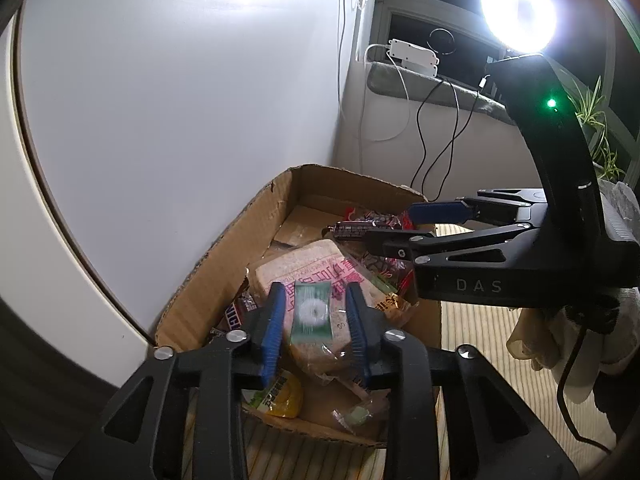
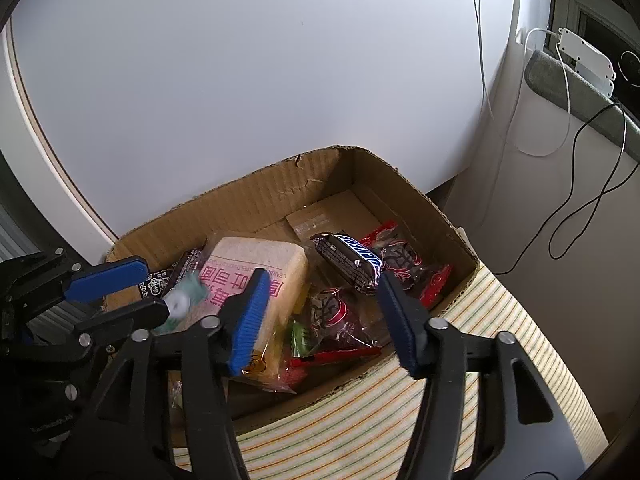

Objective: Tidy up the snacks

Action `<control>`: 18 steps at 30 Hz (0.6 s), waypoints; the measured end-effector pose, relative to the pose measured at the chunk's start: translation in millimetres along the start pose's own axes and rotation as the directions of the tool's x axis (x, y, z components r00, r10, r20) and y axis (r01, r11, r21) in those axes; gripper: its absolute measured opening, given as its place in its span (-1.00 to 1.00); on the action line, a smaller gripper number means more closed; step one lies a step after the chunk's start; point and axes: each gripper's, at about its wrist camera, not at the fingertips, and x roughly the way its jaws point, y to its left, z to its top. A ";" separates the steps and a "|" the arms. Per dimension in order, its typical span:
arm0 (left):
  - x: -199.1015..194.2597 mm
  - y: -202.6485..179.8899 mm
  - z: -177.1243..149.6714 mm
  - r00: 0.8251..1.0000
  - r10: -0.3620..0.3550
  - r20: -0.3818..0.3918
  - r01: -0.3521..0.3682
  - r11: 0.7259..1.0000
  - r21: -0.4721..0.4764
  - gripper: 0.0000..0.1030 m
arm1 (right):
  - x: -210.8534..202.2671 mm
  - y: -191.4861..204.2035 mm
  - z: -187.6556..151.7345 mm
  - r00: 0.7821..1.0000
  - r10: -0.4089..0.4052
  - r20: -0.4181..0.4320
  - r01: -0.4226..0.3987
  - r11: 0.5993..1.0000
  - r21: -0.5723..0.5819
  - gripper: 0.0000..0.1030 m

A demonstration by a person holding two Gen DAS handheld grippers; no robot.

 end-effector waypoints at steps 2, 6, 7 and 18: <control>-0.2 0.4 -0.2 1.000 0.003 0.003 -0.003 1.000 0.001 -0.07 | -1.3 0.8 0.5 1.000 -0.010 0.008 0.010 1.000 -0.003 0.43; -1.4 0.5 -0.3 1.000 0.009 0.009 -0.009 1.000 0.004 0.10 | -3.5 0.9 1.5 1.000 -0.015 0.015 0.015 1.000 0.002 0.54; -1.2 0.7 -0.3 1.000 0.009 0.008 -0.009 1.000 0.004 0.18 | -4.0 0.9 1.7 1.000 -0.017 0.017 0.017 1.000 0.003 0.58; -2.2 2.0 -2.4 1.000 0.015 0.008 -0.015 1.000 -0.004 0.30 | -13.3 1.0 -4.8 0.998 -0.048 0.031 0.047 0.999 0.028 0.71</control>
